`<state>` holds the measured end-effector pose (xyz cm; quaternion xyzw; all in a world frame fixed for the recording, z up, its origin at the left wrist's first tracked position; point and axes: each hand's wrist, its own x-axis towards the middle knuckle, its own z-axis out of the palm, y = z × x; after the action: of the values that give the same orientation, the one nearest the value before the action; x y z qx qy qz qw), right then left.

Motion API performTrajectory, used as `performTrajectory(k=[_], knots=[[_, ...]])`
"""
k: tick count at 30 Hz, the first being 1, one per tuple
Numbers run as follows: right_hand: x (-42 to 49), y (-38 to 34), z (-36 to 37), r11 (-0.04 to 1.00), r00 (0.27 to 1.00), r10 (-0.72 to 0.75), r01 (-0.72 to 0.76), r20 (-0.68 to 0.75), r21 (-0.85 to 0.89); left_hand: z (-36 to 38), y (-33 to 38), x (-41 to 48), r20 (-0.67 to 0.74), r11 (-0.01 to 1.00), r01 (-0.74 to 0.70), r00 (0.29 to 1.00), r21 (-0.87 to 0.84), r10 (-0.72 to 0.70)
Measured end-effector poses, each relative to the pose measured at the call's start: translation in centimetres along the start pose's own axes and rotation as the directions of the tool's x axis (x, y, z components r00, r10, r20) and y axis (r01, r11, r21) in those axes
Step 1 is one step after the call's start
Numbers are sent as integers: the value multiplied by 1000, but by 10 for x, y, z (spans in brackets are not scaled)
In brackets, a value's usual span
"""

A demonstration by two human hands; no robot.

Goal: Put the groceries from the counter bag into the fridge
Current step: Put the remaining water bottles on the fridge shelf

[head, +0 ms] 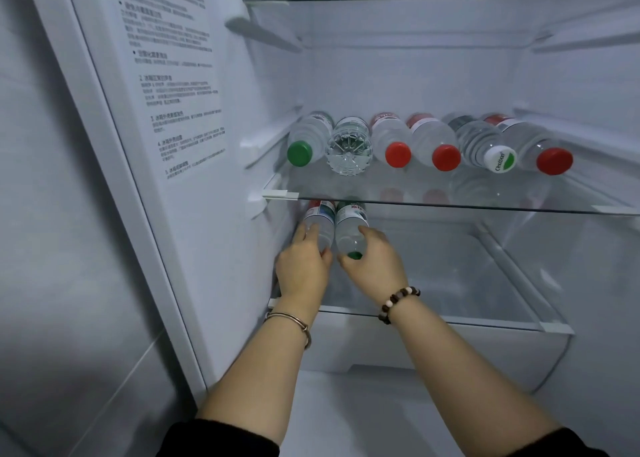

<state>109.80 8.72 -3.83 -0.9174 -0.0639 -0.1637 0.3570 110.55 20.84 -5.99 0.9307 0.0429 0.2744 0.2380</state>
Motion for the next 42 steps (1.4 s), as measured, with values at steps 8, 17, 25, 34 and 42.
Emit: performTrajectory(k=[8,17,25,34,42], knots=[[13,16,-16,996,971,-83,71,225,58,-3,-5,-2,-38,942,120,990,-313,-138],[15,19,-10,991,971,-113,95,210,93,-5,-2,-7,-84,964,109,988,-242,-133],[6,20,4,981,977,-137,111,165,161,-8,1,-13,-72,990,92,992,-107,-100],[7,15,-2,986,957,-164,152,239,65,-12,0,-21,-3,995,92,996,-41,-92],[1,10,-8,993,953,-118,109,279,47,-20,-4,-42,-16,999,3,1000,37,-2]])
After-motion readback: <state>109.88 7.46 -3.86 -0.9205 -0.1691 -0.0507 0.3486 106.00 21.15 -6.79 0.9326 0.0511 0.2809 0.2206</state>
